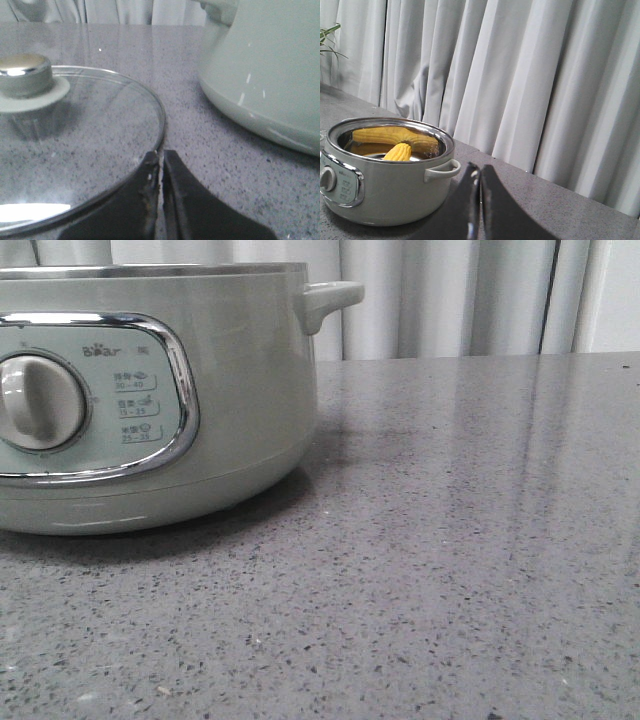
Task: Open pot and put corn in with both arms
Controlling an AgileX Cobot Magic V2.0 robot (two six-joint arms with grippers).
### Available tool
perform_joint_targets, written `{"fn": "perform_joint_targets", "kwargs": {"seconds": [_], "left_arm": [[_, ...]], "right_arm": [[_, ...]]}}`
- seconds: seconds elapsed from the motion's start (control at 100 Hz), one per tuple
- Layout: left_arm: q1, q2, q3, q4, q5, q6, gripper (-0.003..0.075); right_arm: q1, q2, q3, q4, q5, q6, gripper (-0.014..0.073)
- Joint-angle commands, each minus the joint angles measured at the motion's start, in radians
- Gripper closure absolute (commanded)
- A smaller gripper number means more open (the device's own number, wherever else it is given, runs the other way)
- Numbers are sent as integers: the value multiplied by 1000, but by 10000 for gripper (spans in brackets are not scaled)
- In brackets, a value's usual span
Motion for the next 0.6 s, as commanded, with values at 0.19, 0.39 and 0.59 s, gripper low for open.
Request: {"fn": "perform_joint_targets", "kwargs": {"seconds": [0.19,0.39,0.59], "left_arm": [[-7,-30,27,-4,-28,2,741],[-7,-30,27,-4,-28,2,741],[-7,-30,27,-4,-28,2,741]], "right_arm": [[-7,14,-20,-23,-82,-2,636],[-7,14,-20,-23,-82,-2,636],[-7,14,-20,-23,-82,-2,636]]}}
